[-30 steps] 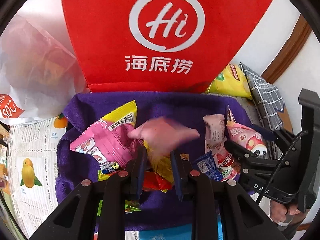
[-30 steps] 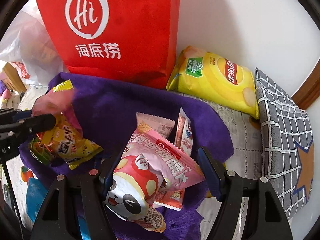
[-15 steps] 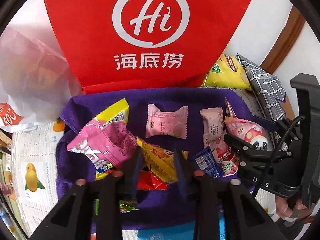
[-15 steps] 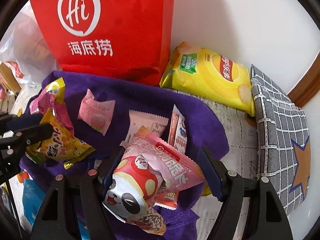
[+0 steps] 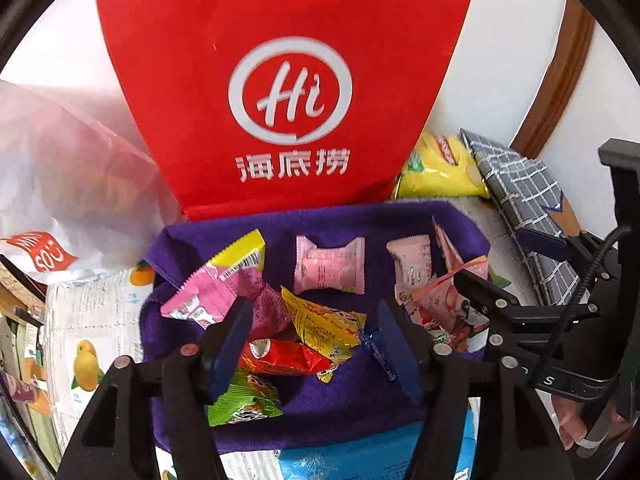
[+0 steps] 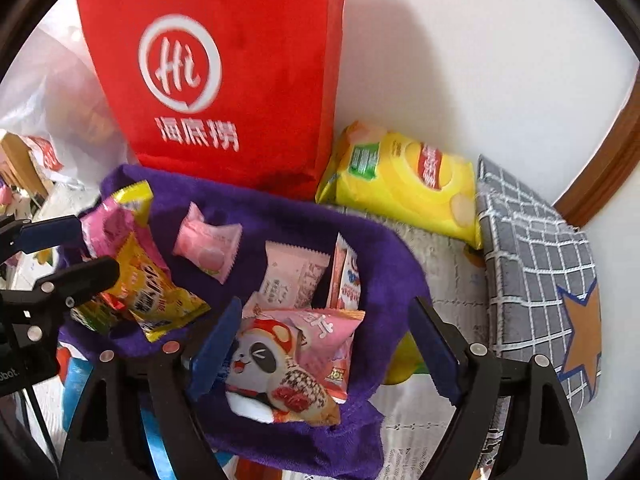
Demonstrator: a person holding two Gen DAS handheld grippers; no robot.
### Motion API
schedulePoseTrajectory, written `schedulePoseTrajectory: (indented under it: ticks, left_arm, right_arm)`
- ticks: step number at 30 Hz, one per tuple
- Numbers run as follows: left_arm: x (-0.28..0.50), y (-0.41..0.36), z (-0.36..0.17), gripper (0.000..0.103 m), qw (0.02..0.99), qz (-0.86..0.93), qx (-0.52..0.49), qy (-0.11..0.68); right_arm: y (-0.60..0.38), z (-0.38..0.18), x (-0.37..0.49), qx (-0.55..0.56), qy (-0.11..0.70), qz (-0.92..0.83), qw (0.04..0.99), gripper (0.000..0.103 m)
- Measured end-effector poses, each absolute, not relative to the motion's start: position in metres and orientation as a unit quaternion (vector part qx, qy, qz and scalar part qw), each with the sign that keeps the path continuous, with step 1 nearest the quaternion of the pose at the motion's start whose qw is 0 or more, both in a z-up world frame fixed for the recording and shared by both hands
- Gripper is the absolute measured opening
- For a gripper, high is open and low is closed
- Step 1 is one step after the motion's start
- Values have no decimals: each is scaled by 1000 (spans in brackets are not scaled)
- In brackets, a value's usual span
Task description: Organize snacks
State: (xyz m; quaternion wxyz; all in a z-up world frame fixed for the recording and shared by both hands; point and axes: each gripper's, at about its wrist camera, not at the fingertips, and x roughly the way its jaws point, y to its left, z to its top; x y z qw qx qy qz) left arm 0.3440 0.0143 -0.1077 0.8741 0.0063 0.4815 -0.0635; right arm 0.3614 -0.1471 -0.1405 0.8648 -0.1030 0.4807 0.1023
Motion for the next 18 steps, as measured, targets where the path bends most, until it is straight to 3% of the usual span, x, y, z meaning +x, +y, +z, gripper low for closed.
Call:
schedulePoseTrajectory:
  ticks: [18]
  left_arm:
    - [288,12,-36,75,909,-95,-16,405]
  right_arm:
    - [-180,-52,278,-24,411,77,908,85]
